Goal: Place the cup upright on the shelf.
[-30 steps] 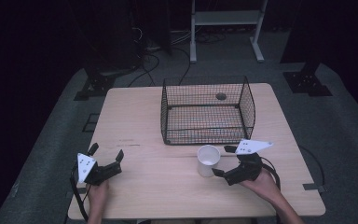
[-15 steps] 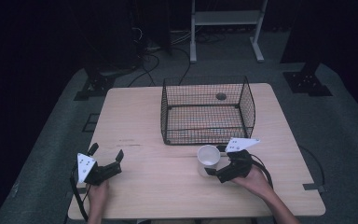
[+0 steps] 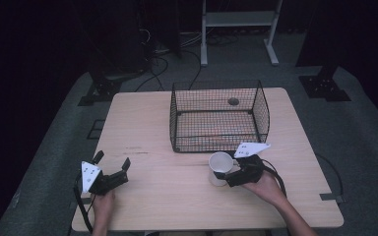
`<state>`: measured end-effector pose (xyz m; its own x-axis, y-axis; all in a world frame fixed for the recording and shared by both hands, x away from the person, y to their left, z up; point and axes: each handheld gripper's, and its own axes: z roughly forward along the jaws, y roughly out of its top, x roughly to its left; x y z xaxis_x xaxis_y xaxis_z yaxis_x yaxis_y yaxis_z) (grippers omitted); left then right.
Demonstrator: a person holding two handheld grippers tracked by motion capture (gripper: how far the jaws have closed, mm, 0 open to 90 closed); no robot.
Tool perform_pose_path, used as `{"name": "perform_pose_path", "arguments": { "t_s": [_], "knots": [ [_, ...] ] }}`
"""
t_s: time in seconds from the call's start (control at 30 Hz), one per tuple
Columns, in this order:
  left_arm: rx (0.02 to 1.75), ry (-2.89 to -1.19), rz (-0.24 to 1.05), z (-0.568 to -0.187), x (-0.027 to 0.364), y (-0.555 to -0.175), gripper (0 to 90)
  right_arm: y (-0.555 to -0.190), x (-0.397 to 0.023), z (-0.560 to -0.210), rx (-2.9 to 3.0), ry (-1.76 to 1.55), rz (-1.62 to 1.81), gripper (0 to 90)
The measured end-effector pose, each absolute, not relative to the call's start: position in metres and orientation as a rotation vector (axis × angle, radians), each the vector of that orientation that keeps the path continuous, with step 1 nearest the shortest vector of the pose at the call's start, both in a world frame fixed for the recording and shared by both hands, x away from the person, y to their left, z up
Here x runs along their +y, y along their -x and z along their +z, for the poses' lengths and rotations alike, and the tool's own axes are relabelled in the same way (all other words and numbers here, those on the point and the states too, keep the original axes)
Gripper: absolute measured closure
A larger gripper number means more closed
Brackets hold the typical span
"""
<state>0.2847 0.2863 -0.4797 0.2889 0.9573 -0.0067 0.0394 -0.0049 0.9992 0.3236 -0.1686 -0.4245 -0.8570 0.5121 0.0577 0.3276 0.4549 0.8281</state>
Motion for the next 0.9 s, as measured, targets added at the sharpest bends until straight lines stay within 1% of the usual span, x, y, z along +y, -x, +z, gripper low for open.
{"name": "perform_pose_path", "arguments": {
  "t_s": [0.17, 0.33, 0.9],
  "knots": [
    [1.019, -1.362, 0.97, -0.48, 0.286, -0.285, 0.0, -0.325, -0.173, -0.418, 2.514, -0.75, 1.41, 18.7],
    [1.02, -1.363, 0.969, -0.48, 0.287, -0.285, 0.0, -0.329, -0.179, -0.4, 2.529, -0.729, 1.457, 18.7],
    [1.02, -1.365, 0.968, -0.48, 0.286, -0.285, 0.0, -0.341, -0.187, -0.364, 2.55, -0.695, 1.5, 18.8]
  ]
}}
